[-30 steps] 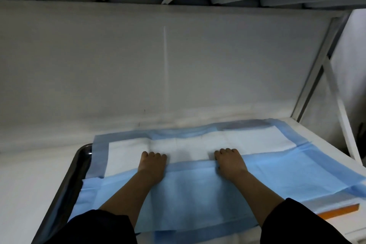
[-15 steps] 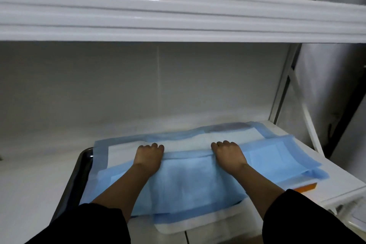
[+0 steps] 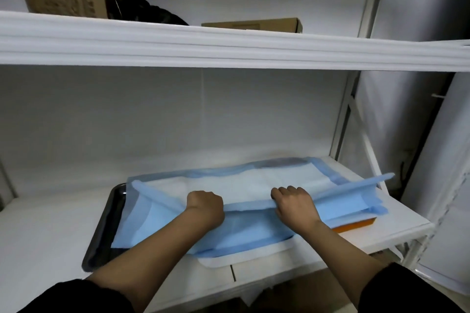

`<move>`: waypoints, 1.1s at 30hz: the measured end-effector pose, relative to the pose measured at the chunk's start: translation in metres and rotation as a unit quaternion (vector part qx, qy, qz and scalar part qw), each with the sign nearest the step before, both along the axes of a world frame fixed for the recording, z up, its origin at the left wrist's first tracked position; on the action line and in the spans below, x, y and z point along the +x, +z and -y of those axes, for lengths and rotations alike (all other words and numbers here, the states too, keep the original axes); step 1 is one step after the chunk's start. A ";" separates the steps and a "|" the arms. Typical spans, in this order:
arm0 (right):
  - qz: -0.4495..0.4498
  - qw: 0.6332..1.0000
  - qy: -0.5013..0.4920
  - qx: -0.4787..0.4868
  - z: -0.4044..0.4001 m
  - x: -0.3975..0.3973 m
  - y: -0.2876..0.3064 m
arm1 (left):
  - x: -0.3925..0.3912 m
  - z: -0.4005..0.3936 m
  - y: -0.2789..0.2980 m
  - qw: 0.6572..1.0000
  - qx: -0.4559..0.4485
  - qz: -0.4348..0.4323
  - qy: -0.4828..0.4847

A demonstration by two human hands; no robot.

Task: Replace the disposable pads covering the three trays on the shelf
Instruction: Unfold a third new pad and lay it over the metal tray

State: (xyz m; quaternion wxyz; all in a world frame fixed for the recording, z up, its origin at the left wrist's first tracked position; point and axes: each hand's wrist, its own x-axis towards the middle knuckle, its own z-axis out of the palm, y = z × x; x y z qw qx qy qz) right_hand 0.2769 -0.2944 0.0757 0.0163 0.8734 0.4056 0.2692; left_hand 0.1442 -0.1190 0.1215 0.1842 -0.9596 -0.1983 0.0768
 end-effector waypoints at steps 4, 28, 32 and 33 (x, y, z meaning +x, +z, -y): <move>0.033 0.998 0.039 0.021 0.018 -0.014 -0.010 | -0.020 0.017 -0.009 1.000 -0.009 -0.018 -0.014; -0.077 0.993 0.081 0.032 0.082 -0.076 -0.123 | -0.089 0.089 -0.115 0.986 -0.098 -0.091 -0.100; -0.118 0.991 0.036 0.045 0.091 -0.076 -0.129 | -0.090 0.083 -0.119 0.972 -0.133 -0.123 -0.149; -0.124 0.991 0.018 0.053 0.092 -0.077 -0.128 | -0.090 0.082 -0.117 0.965 -0.155 -0.132 -0.164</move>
